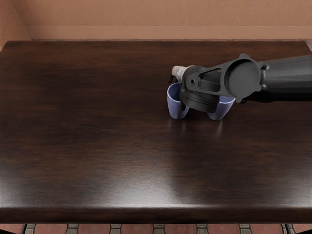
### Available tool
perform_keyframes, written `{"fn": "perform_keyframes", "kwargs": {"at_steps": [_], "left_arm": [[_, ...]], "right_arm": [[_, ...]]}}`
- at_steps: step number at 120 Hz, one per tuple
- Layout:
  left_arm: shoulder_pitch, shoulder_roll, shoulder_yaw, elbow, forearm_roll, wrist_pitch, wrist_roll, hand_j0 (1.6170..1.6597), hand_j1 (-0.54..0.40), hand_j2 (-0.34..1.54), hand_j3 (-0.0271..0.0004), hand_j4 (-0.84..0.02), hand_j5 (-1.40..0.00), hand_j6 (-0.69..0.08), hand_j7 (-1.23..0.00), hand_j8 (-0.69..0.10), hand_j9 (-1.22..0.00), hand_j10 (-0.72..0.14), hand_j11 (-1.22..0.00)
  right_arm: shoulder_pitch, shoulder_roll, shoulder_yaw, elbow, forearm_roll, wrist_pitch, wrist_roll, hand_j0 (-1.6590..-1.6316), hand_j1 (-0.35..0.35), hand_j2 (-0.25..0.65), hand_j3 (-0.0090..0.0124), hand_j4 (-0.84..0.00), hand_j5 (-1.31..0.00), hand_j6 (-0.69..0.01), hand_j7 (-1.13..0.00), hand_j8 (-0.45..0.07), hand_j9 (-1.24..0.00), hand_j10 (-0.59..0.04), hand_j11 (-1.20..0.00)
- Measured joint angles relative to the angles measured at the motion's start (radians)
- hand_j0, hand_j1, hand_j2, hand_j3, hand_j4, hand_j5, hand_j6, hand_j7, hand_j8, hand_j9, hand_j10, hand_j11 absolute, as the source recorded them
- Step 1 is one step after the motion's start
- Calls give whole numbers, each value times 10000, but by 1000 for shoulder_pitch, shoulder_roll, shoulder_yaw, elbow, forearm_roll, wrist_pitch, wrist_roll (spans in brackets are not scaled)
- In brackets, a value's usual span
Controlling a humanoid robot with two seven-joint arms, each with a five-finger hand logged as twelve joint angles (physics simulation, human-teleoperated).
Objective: Pick up cup and place in cup with right hand
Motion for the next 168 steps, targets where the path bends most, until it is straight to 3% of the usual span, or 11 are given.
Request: {"fn": "perform_keyframes", "kwargs": {"at_steps": [21,31,44,63,80,114,168], "left_arm": [[0,0,0,0,0,0,0,16581,3490,0,0,0,0,0,0,0,0,1,0],[0,0,0,0,0,0,0,16581,3490,0,0,0,0,0,0,0,0,1,0],[0,0,0,0,0,0,0,16581,3489,1,-1,0,-1,0,-1,1,-1,1,-1],[0,0,0,0,0,0,0,16581,3490,0,-1,0,-1,0,-1,0,-1,1,-1],[0,0,0,0,0,0,0,16581,3490,0,0,0,0,0,0,0,0,1,0],[0,0,0,0,1,0,0,16581,3490,0,0,0,0,0,0,0,0,1,0],[0,0,0,0,0,0,0,16581,3490,0,0,0,0,0,0,0,0,0,0]], "right_arm": [[-11,13,-4,-21,-6,1,0,-16579,326,-644,0,-3224,-4204,-3239,-4190,-3228,-4202,-3224,-4201],[-21,28,-6,-44,-9,4,-1,-16556,-2,-1356,0,-3163,-4376,-3262,-4235,-3189,-4344,-3195,-4331],[-29,37,-9,-62,-11,9,-2,-16530,-275,-1631,0,-2999,-4669,-3267,-4271,-3052,-4602,-3070,-4580],[-34,42,-11,-68,-10,6,-1,-16561,421,-777,0,-3235,-4621,-3386,-4403,-3266,-4585,-3274,-4573],[-30,43,-10,-64,-8,5,0,-16570,548,-608,0,-3410,-4635,-3489,-4526,-3420,-4615,-3431,-4607],[-25,38,-8,-59,-8,8,0,-16576,589,-378,0,-3566,-4709,-3572,-4670,-3451,-4711,-3563,-4711],[54,13,2,-48,8,46,0,-16581,773,315,1,-3792,-4992,-3748,-4968,-3574,-4983,-3794,-4984]]}}
